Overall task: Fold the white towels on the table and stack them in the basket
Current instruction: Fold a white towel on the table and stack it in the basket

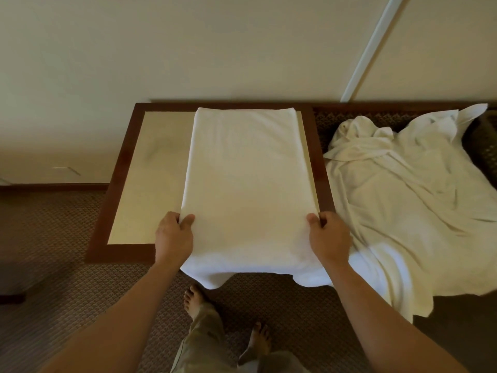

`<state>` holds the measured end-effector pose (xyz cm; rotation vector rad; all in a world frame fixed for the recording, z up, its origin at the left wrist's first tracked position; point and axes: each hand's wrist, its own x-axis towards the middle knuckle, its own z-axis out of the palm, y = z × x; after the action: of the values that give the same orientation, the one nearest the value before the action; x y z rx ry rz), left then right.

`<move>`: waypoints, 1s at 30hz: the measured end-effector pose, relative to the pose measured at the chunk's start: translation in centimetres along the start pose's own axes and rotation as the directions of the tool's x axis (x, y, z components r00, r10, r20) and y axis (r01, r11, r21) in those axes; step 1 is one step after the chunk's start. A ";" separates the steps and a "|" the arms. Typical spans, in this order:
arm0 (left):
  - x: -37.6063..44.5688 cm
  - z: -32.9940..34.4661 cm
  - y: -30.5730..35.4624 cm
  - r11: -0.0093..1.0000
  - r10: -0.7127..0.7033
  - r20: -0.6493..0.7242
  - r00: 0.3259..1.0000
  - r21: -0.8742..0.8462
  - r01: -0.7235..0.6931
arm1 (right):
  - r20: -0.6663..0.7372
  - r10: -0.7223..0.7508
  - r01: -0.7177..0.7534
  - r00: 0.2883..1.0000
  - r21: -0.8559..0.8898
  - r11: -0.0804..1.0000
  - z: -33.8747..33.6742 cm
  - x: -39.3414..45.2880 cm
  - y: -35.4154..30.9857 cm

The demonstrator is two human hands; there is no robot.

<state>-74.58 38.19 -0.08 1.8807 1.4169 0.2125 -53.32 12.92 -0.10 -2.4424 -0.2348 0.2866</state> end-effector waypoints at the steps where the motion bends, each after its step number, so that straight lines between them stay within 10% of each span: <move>1: -0.2 0.1 -0.6 0.998 0.040 -0.015 0.999 0.041 -0.040 | 0.021 0.035 -0.034 0.999 -0.048 0.998 0.3 -0.2 -0.1; 30: 5.3 0.4 2.1 0.991 0.056 -0.031 0.998 0.126 -0.052 | 0.018 0.121 -0.122 0.993 0.071 0.990 2.0 5.1 -2.0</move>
<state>-70.80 42.44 -0.59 2.0277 1.4329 0.1873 -49.14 16.85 -1.08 -2.3881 -0.0807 0.3590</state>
